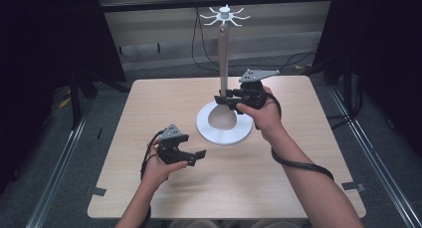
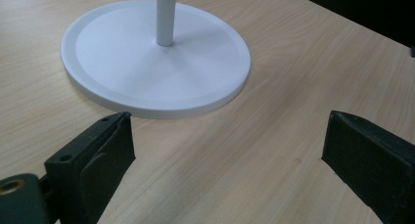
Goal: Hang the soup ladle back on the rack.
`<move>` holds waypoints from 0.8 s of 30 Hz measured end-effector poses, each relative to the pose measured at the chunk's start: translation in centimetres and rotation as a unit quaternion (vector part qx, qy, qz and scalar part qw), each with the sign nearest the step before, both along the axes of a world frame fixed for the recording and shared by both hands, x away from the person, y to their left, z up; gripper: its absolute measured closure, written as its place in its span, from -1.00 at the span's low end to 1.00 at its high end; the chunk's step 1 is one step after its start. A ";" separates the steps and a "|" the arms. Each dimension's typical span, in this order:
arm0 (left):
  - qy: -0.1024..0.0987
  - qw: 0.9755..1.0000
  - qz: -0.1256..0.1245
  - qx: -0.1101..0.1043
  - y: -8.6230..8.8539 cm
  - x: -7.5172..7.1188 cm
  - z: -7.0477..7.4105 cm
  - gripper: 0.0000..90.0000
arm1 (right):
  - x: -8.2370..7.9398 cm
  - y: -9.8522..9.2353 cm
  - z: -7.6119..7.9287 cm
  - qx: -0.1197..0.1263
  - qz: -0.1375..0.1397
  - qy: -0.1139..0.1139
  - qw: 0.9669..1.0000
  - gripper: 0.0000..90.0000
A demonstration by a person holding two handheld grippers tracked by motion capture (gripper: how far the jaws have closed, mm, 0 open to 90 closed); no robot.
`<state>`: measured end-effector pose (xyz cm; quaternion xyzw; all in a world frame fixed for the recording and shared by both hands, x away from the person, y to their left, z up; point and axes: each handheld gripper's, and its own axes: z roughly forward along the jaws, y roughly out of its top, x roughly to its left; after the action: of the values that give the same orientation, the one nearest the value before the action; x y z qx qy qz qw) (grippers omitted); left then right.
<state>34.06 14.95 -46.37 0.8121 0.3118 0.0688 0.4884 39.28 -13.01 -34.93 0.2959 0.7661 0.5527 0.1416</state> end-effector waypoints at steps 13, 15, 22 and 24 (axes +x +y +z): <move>0.003 1.000 0.001 -0.002 0.1 0.0 -0.1 -0.89 | 0.4 -0.1 -0.2 0.009 -0.023 0.013 1.000 -0.05; 0.003 1.000 0.001 -0.002 0.2 0.0 -0.1 -0.89 | 0.4 -0.1 -0.2 0.012 -0.025 0.015 1.000 -0.11; 0.006 1.000 0.004 -0.004 0.5 0.2 -0.1 -0.89 | 0.2 -0.3 -0.3 0.012 -0.029 0.018 0.999 -0.31; 0.006 1.000 0.007 -0.005 0.5 0.3 -0.2 -0.89 | 0.2 -0.4 -0.3 0.015 -0.032 0.021 0.999 -0.40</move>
<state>34.32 15.46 -46.52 0.8080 0.3204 0.0657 0.4900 39.44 -13.43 -35.22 0.3337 0.7509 0.5527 0.1387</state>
